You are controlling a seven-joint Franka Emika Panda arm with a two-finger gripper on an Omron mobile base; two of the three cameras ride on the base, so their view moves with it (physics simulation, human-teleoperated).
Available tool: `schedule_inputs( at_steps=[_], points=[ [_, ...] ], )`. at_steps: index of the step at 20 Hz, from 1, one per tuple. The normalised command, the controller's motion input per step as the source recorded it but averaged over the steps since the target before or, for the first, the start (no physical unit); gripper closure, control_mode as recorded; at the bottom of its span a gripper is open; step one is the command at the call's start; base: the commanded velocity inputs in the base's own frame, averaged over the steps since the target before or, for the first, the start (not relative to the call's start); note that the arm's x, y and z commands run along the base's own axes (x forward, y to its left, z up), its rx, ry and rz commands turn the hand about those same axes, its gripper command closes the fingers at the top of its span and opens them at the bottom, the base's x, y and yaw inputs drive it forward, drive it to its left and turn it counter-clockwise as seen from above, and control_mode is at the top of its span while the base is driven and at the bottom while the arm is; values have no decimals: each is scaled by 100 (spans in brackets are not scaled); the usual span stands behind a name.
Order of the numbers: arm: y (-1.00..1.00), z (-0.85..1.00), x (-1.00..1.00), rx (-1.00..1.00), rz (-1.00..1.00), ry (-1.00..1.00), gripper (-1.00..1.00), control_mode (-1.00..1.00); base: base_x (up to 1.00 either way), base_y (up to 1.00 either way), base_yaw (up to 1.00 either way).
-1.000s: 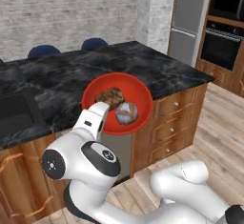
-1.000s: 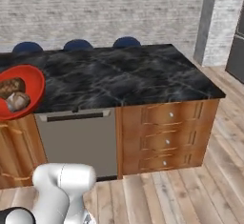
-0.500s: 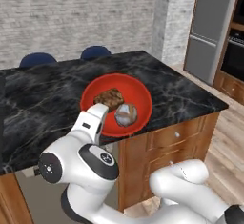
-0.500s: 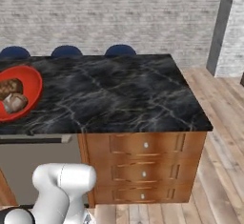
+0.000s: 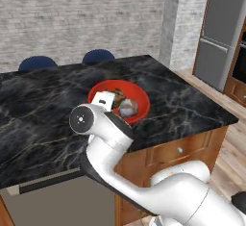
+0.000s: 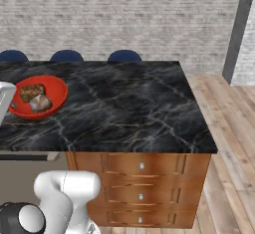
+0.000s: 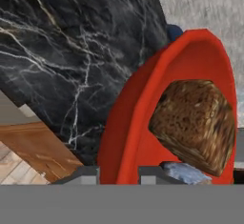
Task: Pick up the heated bread from the toaster oven and place it in the bowl. Then move the bread bowl to the dining counter.
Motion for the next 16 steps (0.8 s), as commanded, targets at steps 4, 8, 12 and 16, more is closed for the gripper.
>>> schedule_inputs(
  at_steps=[4,8,12,16],
  points=[
    [-19,-50,100,1,13,10,100,-100,0,0,0],
    [-15,-55,100,0,12,8,100,-100,0,0,0],
    [-8,-58,100,0,7,17,100,-100,0,0,0],
    [-4,-43,100,0,2,14,100,-100,0,0,0]
  ],
)
